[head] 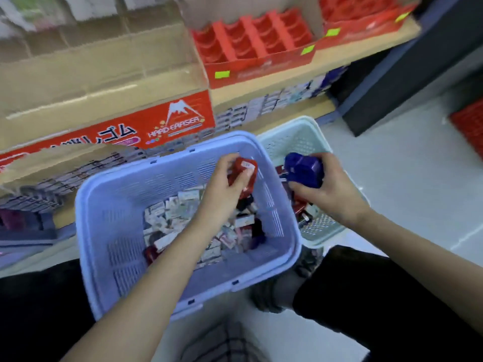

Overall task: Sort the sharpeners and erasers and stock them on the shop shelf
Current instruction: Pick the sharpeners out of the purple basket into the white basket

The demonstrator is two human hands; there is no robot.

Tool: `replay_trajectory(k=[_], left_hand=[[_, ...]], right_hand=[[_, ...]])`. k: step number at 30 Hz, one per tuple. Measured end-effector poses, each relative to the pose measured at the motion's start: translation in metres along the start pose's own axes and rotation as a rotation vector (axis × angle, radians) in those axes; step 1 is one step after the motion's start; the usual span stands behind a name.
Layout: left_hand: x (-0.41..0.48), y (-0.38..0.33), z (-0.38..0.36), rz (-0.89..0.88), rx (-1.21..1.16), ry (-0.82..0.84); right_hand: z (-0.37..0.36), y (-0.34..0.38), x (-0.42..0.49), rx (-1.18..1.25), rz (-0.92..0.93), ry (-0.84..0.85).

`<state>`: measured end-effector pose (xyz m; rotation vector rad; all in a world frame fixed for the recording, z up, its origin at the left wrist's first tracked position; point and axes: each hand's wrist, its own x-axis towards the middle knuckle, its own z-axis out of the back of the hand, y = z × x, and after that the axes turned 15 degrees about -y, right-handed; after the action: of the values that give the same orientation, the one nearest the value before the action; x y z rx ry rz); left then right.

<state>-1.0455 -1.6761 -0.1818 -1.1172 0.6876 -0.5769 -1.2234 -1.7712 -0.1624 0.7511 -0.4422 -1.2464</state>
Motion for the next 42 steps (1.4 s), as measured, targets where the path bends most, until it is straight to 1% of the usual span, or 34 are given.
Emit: replay_trajectory(k=[2,4,6,8,10,11,14,16,17,19,21,23,24,25,26,27,29,30,31,32,33,34,35,37,39,42], left_hand=[[0.012,-0.015,-0.033,-0.158,0.088,0.062],[0.025,-0.027,-0.068,-0.282,0.224,0.180],[0.039,-0.029,-0.104,-0.398,0.445,0.340],[0.053,-0.020,-0.135,-0.509,0.750,0.481],[0.064,-0.005,-0.155,-0.549,0.965,0.578],[0.068,0.003,-0.159,-0.535,1.011,0.610],[0.076,0.014,-0.161,-0.544,0.988,0.677],[0.080,0.006,-0.145,-0.564,0.846,0.700],[0.081,-0.001,-0.131,-0.567,0.737,0.677],[0.082,-0.014,-0.093,-0.560,0.507,0.552],[0.081,-0.015,-0.045,-0.526,0.392,0.415],[0.080,0.000,0.001,-0.453,0.424,0.347],[0.081,0.013,0.022,-0.405,0.461,0.338],[0.082,0.028,0.040,-0.352,0.504,0.345],[0.083,0.044,0.054,-0.294,0.549,0.366],[0.084,0.059,0.065,-0.239,0.589,0.392],[0.084,0.088,0.074,-0.164,0.627,0.436],[0.084,0.100,0.073,-0.150,0.633,0.447],[0.085,0.110,0.069,-0.144,0.639,0.456],[0.085,0.119,0.062,-0.148,0.641,0.463],[0.085,0.127,0.053,-0.166,0.636,0.465],[0.086,0.134,0.043,-0.193,0.628,0.463],[0.086,0.140,0.031,-0.224,0.617,0.456],[0.091,0.147,0.006,-0.284,0.588,0.445],[0.098,0.152,-0.014,-0.312,0.583,0.447],[0.106,0.165,-0.027,-0.279,0.604,0.408]], right_hand=[[0.024,-0.034,0.011,-0.137,-0.073,-0.042],[0.030,-0.067,0.019,-0.251,-0.167,0.001],[0.021,-0.095,0.024,-0.335,-0.252,0.074],[0.006,-0.116,0.027,-0.398,-0.293,0.139],[-0.009,-0.128,0.030,-0.399,-0.330,0.153],[-0.015,-0.132,0.031,-0.383,-0.355,0.145],[-0.027,-0.138,0.034,-0.315,-0.402,0.117],[-0.027,-0.136,0.034,-0.278,-0.395,0.105],[-0.024,-0.134,0.034,-0.273,-0.385,0.103],[-0.014,-0.124,0.036,-0.295,-0.338,0.075],[-0.003,-0.102,0.035,-0.222,-0.244,-0.064],[0.004,-0.067,0.026,-0.026,-0.083,-0.270],[0.004,-0.047,0.018,0.058,0.012,-0.336],[0.002,-0.027,0.010,0.112,0.110,-0.347],[-0.003,-0.010,0.002,0.134,0.208,-0.298],[-0.013,0.004,-0.005,0.142,0.283,-0.192],[-0.044,0.016,-0.013,0.071,0.327,0.096],[-0.065,0.016,-0.014,-0.025,0.309,0.229],[-0.087,0.013,-0.014,-0.132,0.233,0.330],[-0.109,0.007,-0.014,-0.196,0.107,0.390],[-0.130,0.002,-0.015,-0.205,-0.036,0.405],[-0.149,-0.004,-0.015,-0.166,-0.181,0.379],[-0.165,-0.009,-0.016,-0.107,-0.298,0.317],[-0.191,-0.023,-0.016,0.010,-0.445,0.126],[-0.207,-0.032,-0.015,0.104,-0.535,-0.024],[-0.220,-0.042,-0.018,0.090,-0.526,-0.082]])
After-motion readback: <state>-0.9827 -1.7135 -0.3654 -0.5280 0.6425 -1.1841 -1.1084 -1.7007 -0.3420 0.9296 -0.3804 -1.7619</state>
